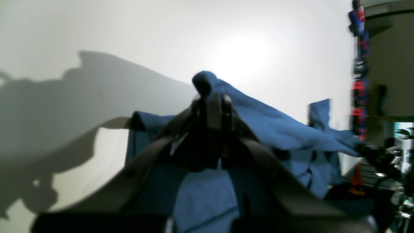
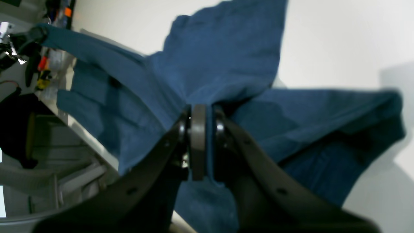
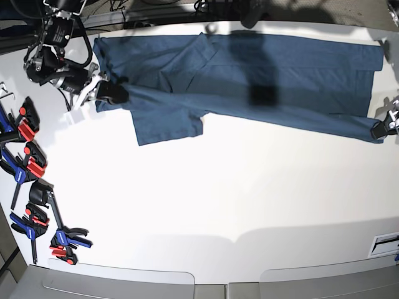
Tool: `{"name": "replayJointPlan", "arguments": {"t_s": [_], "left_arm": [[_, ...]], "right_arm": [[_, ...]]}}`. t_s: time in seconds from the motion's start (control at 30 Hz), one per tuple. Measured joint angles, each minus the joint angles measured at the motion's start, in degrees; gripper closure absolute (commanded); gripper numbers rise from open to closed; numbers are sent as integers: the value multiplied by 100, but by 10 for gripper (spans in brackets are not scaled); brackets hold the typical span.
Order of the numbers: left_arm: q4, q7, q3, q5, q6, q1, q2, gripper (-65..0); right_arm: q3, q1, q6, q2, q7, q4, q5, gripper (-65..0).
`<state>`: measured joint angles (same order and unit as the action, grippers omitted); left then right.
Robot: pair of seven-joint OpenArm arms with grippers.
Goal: Fold the T-shirt properly
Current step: 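Lift the hem with both grippers and fold it over toward the collar, then open the right gripper and move it to the folded shirt's sleeve end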
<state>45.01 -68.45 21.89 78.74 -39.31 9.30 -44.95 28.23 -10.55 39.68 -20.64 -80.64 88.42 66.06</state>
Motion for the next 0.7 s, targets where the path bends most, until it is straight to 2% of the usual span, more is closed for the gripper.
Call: {"name": "replayJointPlan", "arguments": {"t_s": [0.1, 0.37, 0.6, 0.7], "left_arm": [[0, -214, 186, 293, 0, -136, -15, 0], [0, -376, 201, 387, -15, -697, -188, 0], [7, -984, 203, 503, -17, -1207, -269, 0], [11, -1073, 203, 490, -20, -1362, -267, 0]], "right_arm": [[0, -59, 0, 0, -2, 7, -2, 0], [0, -74, 0, 0, -2, 9, -455, 0], [0, -76, 0, 2, -2, 11, -837, 0], [0, -76, 0, 2, 0, 11, -1005, 0]]}}
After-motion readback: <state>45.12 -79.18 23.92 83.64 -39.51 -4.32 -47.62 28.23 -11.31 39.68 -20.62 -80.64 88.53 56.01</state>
